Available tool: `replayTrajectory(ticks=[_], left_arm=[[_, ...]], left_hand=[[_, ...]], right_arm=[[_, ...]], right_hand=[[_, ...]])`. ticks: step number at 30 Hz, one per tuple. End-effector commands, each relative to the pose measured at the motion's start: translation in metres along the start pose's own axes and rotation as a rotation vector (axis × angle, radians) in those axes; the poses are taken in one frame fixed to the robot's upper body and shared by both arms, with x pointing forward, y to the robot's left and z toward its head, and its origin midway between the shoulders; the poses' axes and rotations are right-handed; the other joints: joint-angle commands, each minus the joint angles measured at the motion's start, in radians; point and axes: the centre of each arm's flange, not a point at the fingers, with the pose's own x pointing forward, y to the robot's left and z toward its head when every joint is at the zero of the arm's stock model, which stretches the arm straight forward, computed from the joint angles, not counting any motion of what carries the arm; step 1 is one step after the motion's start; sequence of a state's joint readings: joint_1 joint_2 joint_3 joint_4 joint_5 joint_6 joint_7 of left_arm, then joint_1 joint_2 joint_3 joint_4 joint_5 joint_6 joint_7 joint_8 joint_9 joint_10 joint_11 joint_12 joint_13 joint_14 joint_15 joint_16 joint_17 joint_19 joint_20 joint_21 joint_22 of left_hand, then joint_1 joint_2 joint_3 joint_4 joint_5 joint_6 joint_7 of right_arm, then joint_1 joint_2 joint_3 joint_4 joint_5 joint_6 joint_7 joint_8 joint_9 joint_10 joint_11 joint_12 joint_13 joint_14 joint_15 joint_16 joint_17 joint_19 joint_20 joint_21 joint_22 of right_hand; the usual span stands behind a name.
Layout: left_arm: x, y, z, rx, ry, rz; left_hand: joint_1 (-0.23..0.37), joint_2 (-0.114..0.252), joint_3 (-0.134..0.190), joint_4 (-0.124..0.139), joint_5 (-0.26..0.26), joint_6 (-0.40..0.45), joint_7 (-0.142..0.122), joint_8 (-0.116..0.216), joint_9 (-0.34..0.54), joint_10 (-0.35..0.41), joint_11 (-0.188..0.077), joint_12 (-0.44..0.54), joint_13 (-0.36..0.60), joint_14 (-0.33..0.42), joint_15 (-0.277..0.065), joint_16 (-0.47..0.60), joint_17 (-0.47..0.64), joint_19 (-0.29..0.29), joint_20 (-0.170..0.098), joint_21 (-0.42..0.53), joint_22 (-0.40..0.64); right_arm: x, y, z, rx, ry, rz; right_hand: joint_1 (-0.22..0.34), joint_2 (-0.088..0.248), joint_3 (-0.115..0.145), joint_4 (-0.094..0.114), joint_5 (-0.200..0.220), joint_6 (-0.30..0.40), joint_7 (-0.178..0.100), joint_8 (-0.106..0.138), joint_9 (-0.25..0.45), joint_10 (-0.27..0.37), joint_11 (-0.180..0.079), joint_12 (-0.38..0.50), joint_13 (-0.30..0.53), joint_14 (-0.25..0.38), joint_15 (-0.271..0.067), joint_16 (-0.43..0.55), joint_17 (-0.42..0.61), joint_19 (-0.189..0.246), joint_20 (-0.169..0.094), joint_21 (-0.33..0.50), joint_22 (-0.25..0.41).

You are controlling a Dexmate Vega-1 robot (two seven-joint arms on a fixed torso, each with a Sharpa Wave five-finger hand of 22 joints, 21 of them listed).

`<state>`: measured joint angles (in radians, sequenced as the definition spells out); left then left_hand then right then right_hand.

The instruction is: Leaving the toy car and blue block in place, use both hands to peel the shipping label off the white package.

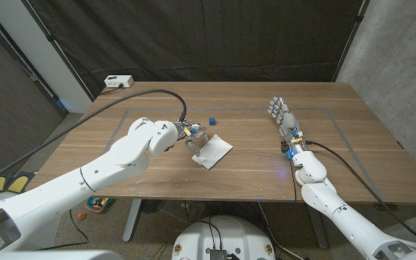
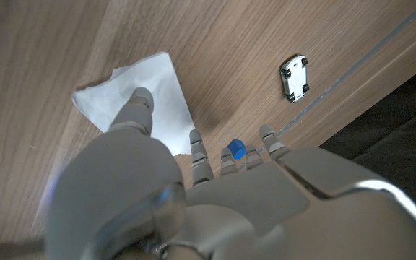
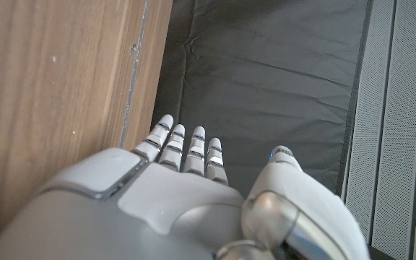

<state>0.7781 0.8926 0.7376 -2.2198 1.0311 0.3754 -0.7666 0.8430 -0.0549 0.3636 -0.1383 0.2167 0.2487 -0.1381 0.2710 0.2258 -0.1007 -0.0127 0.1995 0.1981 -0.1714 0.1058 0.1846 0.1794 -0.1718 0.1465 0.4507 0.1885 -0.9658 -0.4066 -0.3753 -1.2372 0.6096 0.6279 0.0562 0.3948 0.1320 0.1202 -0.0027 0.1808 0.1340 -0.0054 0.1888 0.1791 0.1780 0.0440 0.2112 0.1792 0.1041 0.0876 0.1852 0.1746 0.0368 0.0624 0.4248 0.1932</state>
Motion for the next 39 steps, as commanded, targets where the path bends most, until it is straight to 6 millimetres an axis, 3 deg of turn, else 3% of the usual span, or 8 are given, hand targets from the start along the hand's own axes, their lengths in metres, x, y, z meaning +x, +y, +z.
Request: replayTrajectory(ticks=[1, 9, 16, 25, 28, 31, 34, 39], left_arm=[[0.011, -0.016, 0.008, 0.012, -0.020, 0.000], [0.014, -0.021, 0.012, 0.025, -0.029, -0.019], [0.016, -0.028, 0.015, 0.064, 0.000, -0.011], [0.020, -0.042, 0.016, 0.113, 0.015, 0.059], [0.020, -0.046, 0.018, 0.126, 0.008, 0.103], [0.022, -0.049, 0.017, 0.120, -0.007, 0.138], [0.024, -0.053, 0.017, 0.122, -0.006, 0.153], [0.027, -0.056, 0.014, 0.118, 0.001, 0.155]], left_hand=[[0.013, 0.002, -0.007, -0.001, 0.003, 0.004, -0.016, 0.010, 0.005, -0.012, -0.009, 0.002, 0.002, -0.060, -0.001, 0.002, 0.004, -0.050, 0.006, -0.007, 0.006], [0.016, 0.000, -0.014, 0.001, 0.004, 0.010, -0.029, 0.012, 0.006, -0.022, -0.009, 0.001, 0.002, -0.072, -0.010, 0.000, 0.005, -0.046, 0.005, -0.008, 0.006], [0.031, -0.005, -0.023, -0.001, 0.006, 0.089, -0.030, 0.048, 0.012, -0.016, -0.015, 0.007, 0.002, -0.067, -0.014, 0.005, 0.004, -0.028, -0.003, -0.007, 0.007], [0.052, -0.011, -0.034, -0.005, 0.006, 0.112, -0.036, 0.064, 0.020, 0.027, -0.035, 0.022, 0.002, -0.028, -0.039, 0.017, 0.002, 0.012, -0.020, 0.002, 0.005], [0.071, -0.005, -0.041, -0.004, 0.001, 0.185, -0.045, 0.097, 0.021, 0.069, -0.058, 0.033, 0.001, 0.007, -0.059, 0.022, 0.002, 0.038, -0.032, 0.005, 0.004], [0.087, 0.011, -0.054, 0.004, -0.011, 0.319, -0.056, 0.154, 0.016, 0.149, -0.089, 0.050, -0.001, 0.061, -0.092, 0.030, 0.003, 0.080, -0.048, 0.011, 0.003], [0.106, 0.026, -0.057, 0.003, -0.017, 0.408, -0.054, 0.191, 0.014, 0.188, -0.102, 0.054, -0.002, 0.090, -0.111, 0.032, 0.002, 0.105, -0.057, 0.015, 0.003], [0.125, 0.033, -0.058, -0.001, -0.021, 0.459, -0.058, 0.210, 0.008, 0.224, -0.112, 0.059, -0.003, 0.113, -0.118, 0.034, 0.002, 0.121, -0.064, 0.017, 0.003]], right_arm=[[-0.002, -0.001, -0.001, 0.001, 0.002, -0.002], [-0.002, -0.001, -0.002, 0.003, 0.002, -0.006], [-0.002, -0.001, -0.002, -0.001, 0.002, -0.011], [-0.002, 0.000, -0.001, -0.005, -0.003, -0.017], [-0.002, 0.000, -0.001, -0.010, -0.004, -0.019], [-0.003, 0.000, 0.001, -0.020, -0.004, -0.026], [-0.004, -0.001, 0.002, -0.040, -0.002, -0.037], [-0.005, -0.002, 0.003, -0.049, 0.002, -0.043]], right_hand=[[-0.009, -0.001, 0.003, 0.005, 0.005, 0.012, -0.003, 0.004, 0.005, 0.008, 0.001, 0.004, 0.006, 0.007, -0.001, 0.002, 0.002, 0.006, 0.005, -0.004, 0.002], [-0.012, -0.001, 0.003, 0.005, 0.005, 0.012, -0.002, 0.003, 0.005, 0.009, 0.000, 0.004, 0.006, 0.009, -0.002, 0.002, 0.002, 0.007, 0.005, -0.005, 0.002], [-0.013, -0.001, 0.003, 0.006, 0.006, 0.012, -0.003, 0.003, 0.005, 0.009, -0.001, 0.004, 0.006, 0.010, -0.002, 0.002, 0.002, 0.007, 0.005, -0.006, 0.002], [-0.015, -0.001, 0.004, 0.005, 0.006, 0.012, -0.005, 0.003, 0.005, 0.009, -0.001, 0.003, 0.006, 0.013, 0.000, 0.002, 0.002, 0.008, 0.005, -0.008, 0.002], [-0.016, -0.001, 0.004, 0.005, 0.006, 0.012, -0.004, 0.003, 0.005, 0.010, -0.001, 0.004, 0.006, 0.014, 0.000, 0.002, 0.002, 0.008, 0.005, -0.008, 0.002], [-0.016, -0.001, 0.004, 0.005, 0.006, 0.012, -0.005, 0.003, 0.005, 0.008, -0.001, 0.003, 0.006, 0.015, 0.001, 0.002, 0.002, 0.008, 0.005, -0.009, 0.002], [-0.017, -0.001, 0.004, 0.005, 0.006, 0.012, -0.006, 0.003, 0.005, 0.008, -0.001, 0.003, 0.006, 0.015, 0.001, 0.002, 0.002, 0.009, 0.006, -0.009, 0.002], [-0.017, -0.002, 0.004, 0.005, 0.006, 0.014, -0.006, 0.003, 0.005, 0.009, -0.001, 0.003, 0.006, 0.016, 0.000, 0.002, 0.002, 0.010, 0.005, -0.010, 0.002]])
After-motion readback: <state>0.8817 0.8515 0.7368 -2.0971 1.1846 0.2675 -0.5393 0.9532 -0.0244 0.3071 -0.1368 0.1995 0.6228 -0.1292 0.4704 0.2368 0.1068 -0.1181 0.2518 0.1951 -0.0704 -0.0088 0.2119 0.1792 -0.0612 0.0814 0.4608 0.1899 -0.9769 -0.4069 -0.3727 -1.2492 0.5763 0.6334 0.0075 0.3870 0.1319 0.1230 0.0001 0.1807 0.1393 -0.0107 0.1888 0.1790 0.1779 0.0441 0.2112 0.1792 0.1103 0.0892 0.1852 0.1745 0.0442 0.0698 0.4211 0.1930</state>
